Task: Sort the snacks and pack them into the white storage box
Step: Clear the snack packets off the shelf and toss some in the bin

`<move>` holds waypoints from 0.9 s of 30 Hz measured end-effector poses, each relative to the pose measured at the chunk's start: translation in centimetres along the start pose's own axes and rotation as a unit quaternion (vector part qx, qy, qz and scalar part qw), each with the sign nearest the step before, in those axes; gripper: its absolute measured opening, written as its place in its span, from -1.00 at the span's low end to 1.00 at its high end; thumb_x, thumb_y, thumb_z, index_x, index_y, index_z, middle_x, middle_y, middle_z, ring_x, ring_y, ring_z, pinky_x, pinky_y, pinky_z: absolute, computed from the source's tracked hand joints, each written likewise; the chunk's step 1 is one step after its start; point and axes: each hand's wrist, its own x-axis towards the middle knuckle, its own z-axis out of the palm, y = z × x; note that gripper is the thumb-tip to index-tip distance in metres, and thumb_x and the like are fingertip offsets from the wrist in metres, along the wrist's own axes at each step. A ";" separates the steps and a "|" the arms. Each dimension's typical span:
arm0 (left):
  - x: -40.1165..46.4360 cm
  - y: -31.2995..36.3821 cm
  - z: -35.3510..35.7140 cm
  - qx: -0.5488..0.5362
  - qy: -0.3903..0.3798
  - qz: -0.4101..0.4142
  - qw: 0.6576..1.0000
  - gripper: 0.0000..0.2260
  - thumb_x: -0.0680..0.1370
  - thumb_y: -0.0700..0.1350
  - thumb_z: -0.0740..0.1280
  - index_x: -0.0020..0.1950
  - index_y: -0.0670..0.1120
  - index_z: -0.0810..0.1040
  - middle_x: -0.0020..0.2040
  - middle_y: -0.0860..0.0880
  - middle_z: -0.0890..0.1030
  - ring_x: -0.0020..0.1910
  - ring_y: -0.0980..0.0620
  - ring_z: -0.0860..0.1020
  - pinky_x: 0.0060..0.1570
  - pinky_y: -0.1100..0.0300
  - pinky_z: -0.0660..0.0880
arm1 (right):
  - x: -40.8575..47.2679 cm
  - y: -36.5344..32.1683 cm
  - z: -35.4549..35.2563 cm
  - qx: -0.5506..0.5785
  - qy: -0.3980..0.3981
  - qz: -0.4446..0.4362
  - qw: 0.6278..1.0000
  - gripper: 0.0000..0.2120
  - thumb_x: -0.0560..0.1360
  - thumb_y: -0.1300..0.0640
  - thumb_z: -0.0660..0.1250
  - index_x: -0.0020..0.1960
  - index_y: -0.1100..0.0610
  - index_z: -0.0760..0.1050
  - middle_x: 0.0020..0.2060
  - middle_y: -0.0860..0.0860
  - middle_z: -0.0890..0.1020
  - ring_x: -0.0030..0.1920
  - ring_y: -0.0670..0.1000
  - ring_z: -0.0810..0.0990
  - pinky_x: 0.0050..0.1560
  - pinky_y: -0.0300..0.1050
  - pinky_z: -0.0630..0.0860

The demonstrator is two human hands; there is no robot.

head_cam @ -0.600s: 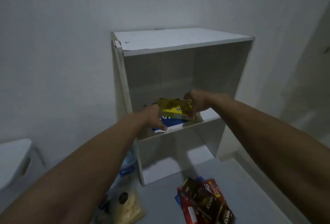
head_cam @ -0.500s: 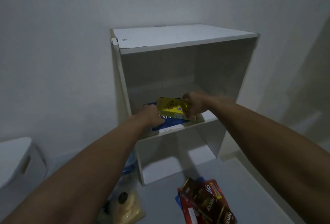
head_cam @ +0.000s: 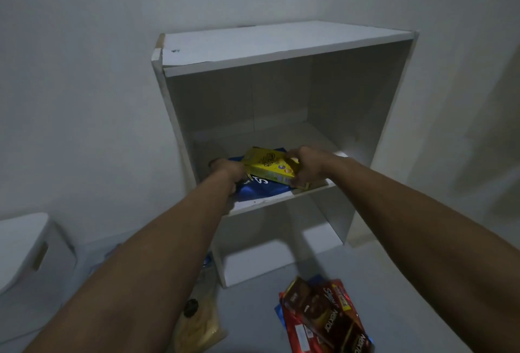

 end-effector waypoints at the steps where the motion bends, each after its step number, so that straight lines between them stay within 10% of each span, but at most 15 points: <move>1: -0.1 -0.1 0.1 0.005 -0.011 -0.004 1.000 -0.82 0.34 -0.51 0.28 -0.22 -0.26 0.51 -0.39 -0.18 0.46 -0.51 0.00 0.43 -0.57 0.28 0.34 | -0.3 0.1 0.0 0.006 0.001 0.006 1.000 -0.23 0.29 -0.06 0.53 0.43 0.02 0.34 0.26 0.07 0.51 0.20 0.13 0.50 0.06 -0.10 0.45; 8: -3.8 -0.5 2.0 -0.019 -0.039 0.027 0.999 -0.84 0.42 -0.40 0.31 -0.16 -0.15 0.49 -0.24 -0.15 0.51 -0.39 0.01 0.45 -0.60 0.37 0.32 | -4.7 0.4 0.6 0.024 0.027 0.052 0.998 -0.22 0.23 -0.12 0.55 0.39 0.00 0.39 0.25 0.06 0.52 0.18 0.12 0.52 0.03 -0.12 0.44; 16: -8.7 -1.5 -0.1 0.004 0.078 0.080 0.994 -0.68 0.33 -0.03 0.35 -0.02 -0.18 0.63 0.08 -0.14 0.65 0.02 -0.20 0.61 0.07 -0.03 0.56 | -13.9 0.7 0.8 0.040 0.117 0.135 0.983 -0.25 0.22 -0.13 0.56 0.34 0.03 0.43 0.18 0.14 0.50 0.14 0.16 0.51 -0.01 -0.11 0.42; 27: -23.1 -9.8 4.6 0.020 -0.079 0.258 0.963 -0.77 0.44 -0.32 0.33 -0.04 -0.06 0.67 -0.14 -0.11 0.68 -0.23 -0.01 0.56 -0.21 0.13 0.53 | -32.8 2.1 7.9 0.079 0.123 0.304 0.941 -0.25 0.19 -0.31 0.51 0.29 -0.01 0.46 0.12 0.16 0.53 0.14 0.18 0.50 0.06 -0.01 0.47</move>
